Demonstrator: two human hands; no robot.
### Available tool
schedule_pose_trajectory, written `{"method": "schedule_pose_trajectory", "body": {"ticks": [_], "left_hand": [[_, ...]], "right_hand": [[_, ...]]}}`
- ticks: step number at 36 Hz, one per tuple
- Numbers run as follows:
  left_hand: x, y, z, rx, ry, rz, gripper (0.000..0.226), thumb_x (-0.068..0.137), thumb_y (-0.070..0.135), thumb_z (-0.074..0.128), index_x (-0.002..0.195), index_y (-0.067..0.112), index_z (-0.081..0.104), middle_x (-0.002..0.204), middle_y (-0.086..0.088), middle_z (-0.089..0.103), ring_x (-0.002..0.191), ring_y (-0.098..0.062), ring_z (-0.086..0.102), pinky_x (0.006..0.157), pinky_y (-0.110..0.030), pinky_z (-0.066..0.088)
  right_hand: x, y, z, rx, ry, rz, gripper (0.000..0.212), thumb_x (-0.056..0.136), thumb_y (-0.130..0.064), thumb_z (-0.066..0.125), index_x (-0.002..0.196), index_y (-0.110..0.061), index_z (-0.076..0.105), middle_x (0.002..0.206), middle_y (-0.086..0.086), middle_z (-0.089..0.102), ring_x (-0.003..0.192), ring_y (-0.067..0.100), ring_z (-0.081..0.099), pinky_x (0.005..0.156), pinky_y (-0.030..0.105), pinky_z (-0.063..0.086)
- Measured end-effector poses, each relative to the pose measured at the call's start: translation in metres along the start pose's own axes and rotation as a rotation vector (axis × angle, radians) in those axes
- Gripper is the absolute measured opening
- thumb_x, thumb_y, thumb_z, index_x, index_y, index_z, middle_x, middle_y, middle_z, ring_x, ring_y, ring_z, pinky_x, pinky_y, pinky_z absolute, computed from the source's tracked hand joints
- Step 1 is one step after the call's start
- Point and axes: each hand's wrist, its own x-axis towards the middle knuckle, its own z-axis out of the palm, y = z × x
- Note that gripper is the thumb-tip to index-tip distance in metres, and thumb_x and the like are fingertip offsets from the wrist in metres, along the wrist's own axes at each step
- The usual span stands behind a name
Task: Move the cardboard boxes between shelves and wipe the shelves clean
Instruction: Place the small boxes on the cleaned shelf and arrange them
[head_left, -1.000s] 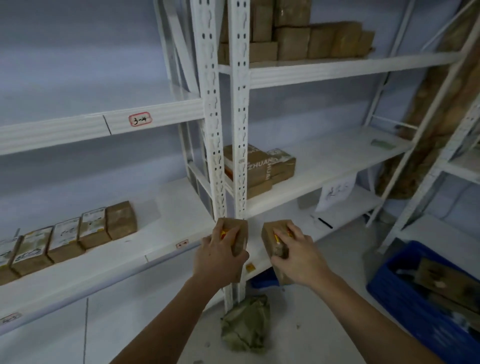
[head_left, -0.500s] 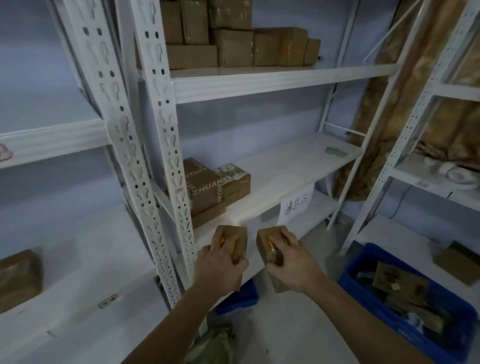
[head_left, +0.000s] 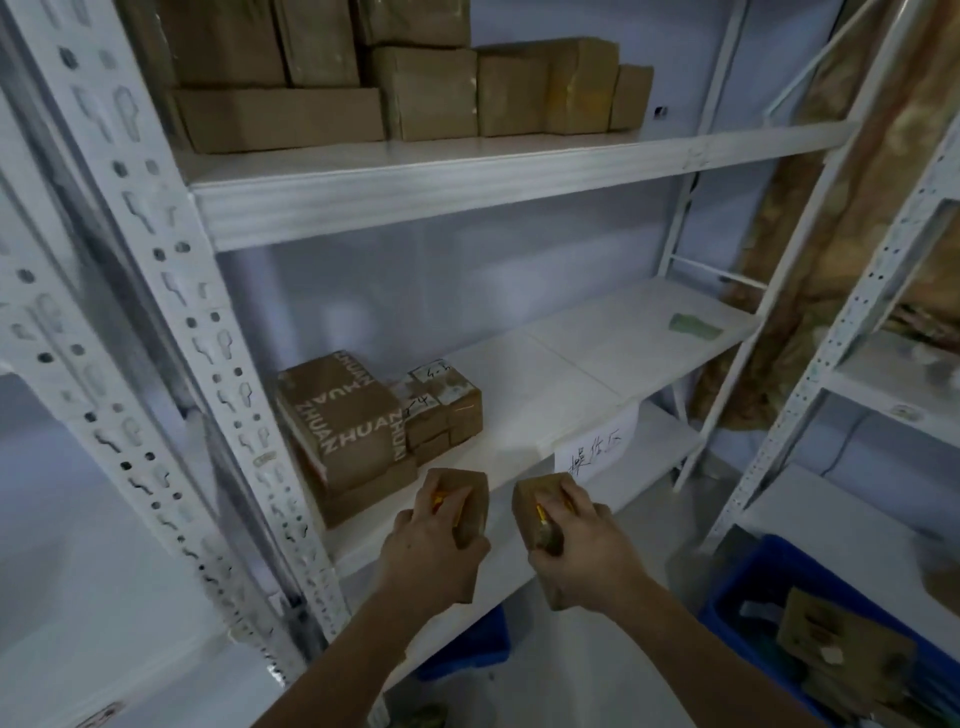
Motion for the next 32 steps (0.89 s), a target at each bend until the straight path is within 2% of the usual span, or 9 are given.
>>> {"method": "schedule_pose_trajectory", "body": {"ticks": [5, 8, 12, 18, 22, 24, 27, 32], "left_hand": [[0.041, 0.029, 0.009, -0.010, 0.059, -0.078, 0.064, 0.094, 0.063, 0.047, 0.153, 0.046, 0.030, 0.167, 0.008, 0.009, 0.136, -0.026, 0.043, 0.105, -0.041, 0.047], [0.062, 0.042, 0.010, -0.030, 0.079, -0.121, 0.064, 0.095, 0.062, 0.048, 0.154, 0.045, 0.030, 0.168, 0.007, 0.010, 0.139, -0.028, 0.043, 0.107, -0.042, 0.046], [0.085, 0.049, 0.008, -0.068, 0.132, -0.191, 0.064, 0.094, 0.062, 0.051, 0.152, 0.044, 0.034, 0.167, 0.006, 0.015, 0.137, -0.033, 0.045, 0.105, -0.045, 0.048], [0.121, 0.052, -0.009, -0.104, 0.200, -0.270, 0.064, 0.093, 0.059, 0.056, 0.152, 0.043, 0.037, 0.168, 0.002, 0.016, 0.138, -0.040, 0.045, 0.109, -0.046, 0.044], [0.151, 0.041, -0.024, -0.113, 0.238, -0.301, 0.066, 0.092, 0.055, 0.057, 0.152, 0.042, 0.035, 0.168, 0.002, 0.014, 0.137, -0.044, 0.044, 0.109, -0.050, 0.044], [0.167, 0.035, -0.032, -0.116, 0.267, -0.314, 0.067, 0.092, 0.055, 0.056, 0.153, 0.040, 0.034, 0.167, -0.001, 0.015, 0.135, -0.045, 0.046, 0.108, -0.051, 0.045], [0.193, 0.027, -0.045, -0.113, 0.314, -0.316, 0.067, 0.094, 0.056, 0.054, 0.154, 0.034, 0.035, 0.166, -0.006, 0.014, 0.137, -0.041, 0.044, 0.113, -0.049, 0.037], [0.238, 0.004, -0.057, -0.136, 0.311, -0.371, 0.070, 0.096, 0.057, 0.054, 0.158, 0.036, 0.029, 0.169, -0.005, 0.005, 0.143, -0.043, 0.036, 0.116, -0.047, 0.035]], "right_hand": [[0.049, 0.031, -0.026, -0.023, -0.005, -0.095, 0.073, 0.090, -0.058, 0.057, 0.154, -0.039, 0.027, 0.162, -0.013, 0.006, 0.139, 0.029, 0.032, 0.104, 0.042, 0.045], [0.080, 0.047, -0.037, -0.022, 0.009, -0.160, 0.073, 0.086, -0.059, 0.060, 0.150, -0.038, 0.033, 0.160, -0.009, 0.014, 0.133, 0.030, 0.041, 0.098, 0.042, 0.051], [0.116, 0.058, -0.046, -0.050, -0.029, -0.235, 0.073, 0.087, -0.059, 0.061, 0.151, -0.036, 0.034, 0.162, -0.007, 0.011, 0.133, 0.032, 0.041, 0.098, 0.043, 0.050], [0.160, 0.045, -0.056, -0.015, -0.061, -0.343, 0.065, 0.092, -0.052, 0.063, 0.149, -0.037, 0.035, 0.159, -0.011, 0.012, 0.133, 0.030, 0.037, 0.094, 0.041, 0.050], [0.190, 0.030, -0.054, -0.002, -0.038, -0.399, 0.070, 0.088, -0.057, 0.063, 0.150, -0.040, 0.035, 0.160, -0.011, 0.015, 0.131, 0.029, 0.037, 0.092, 0.041, 0.052], [0.208, 0.023, -0.054, 0.002, -0.038, -0.410, 0.072, 0.087, -0.058, 0.063, 0.151, -0.040, 0.035, 0.163, -0.010, 0.013, 0.134, 0.028, 0.035, 0.092, 0.043, 0.052], [0.231, 0.014, -0.058, 0.003, -0.044, -0.422, 0.072, 0.088, -0.057, 0.061, 0.152, -0.043, 0.032, 0.165, -0.010, 0.011, 0.137, 0.029, 0.031, 0.095, 0.044, 0.051], [0.266, 0.000, -0.066, -0.019, -0.042, -0.441, 0.071, 0.091, -0.056, 0.060, 0.154, -0.043, 0.030, 0.166, -0.010, 0.008, 0.141, 0.030, 0.030, 0.096, 0.044, 0.052]]}}
